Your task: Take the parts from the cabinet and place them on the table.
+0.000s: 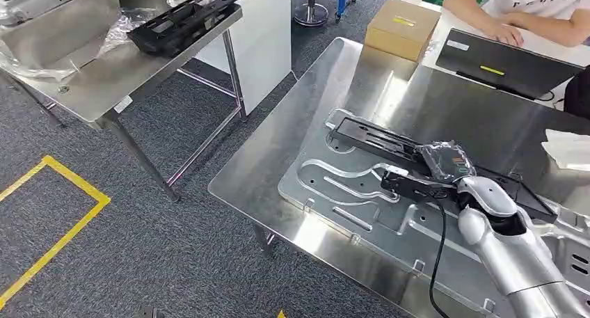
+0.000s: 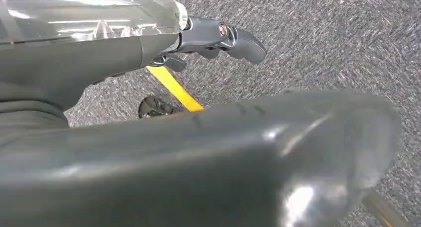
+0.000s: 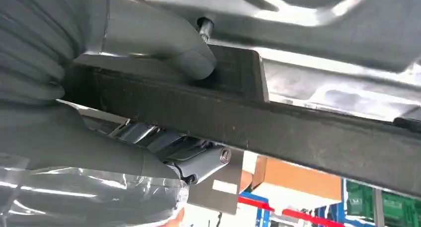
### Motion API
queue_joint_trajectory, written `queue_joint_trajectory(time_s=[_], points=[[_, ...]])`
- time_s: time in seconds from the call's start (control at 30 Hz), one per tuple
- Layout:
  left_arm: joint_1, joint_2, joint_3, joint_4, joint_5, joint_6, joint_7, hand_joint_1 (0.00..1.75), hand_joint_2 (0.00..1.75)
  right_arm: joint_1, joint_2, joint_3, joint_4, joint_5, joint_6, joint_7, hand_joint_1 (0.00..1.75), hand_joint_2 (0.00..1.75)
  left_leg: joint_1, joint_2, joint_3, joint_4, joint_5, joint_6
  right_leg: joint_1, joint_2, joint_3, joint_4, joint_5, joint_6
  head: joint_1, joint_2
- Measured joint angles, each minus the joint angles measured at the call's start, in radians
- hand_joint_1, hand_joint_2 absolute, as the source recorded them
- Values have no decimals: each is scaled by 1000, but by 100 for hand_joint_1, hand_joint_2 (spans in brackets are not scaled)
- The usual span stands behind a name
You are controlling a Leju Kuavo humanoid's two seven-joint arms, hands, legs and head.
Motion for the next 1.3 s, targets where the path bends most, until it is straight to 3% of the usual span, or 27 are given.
queue_joint_trajectory(time_s=[0.53, 0.57, 0.97, 1.3], points=[[1, -2, 19, 0, 0, 4, 1, 0, 0, 4, -11, -6, -8, -5, 8, -5, 175, 175, 0, 0, 0, 0, 0, 0, 0, 0, -1, 0, 0, 0, 0, 0], [1, -2, 19, 0, 0, 1, -4, 0, 0, 8, -13, -6, -13, -8, 8, -6, 0, 175, 0, 0, -1, 0, 0, 0, 0, 0, -1, 0, 0, 0, 0, 0], [3, -2, 19, 0, -7, -29, -23, 0, 0, 30, -80, -15, -51, -56, 27, -23, 0, 175, 0, 0, -1, 0, -1, -1, 0, 1, -1, 0, 0, 0, 0, 0], [3, -2, 20, 0, -21, -32, -17, 0, 0, 52, -119, -39, -81, -140, 26, -82, 0, 175, 0, 0, -1, -1, -1, -1, 0, 2, -2, 0, 0, 0, 0, 0]])
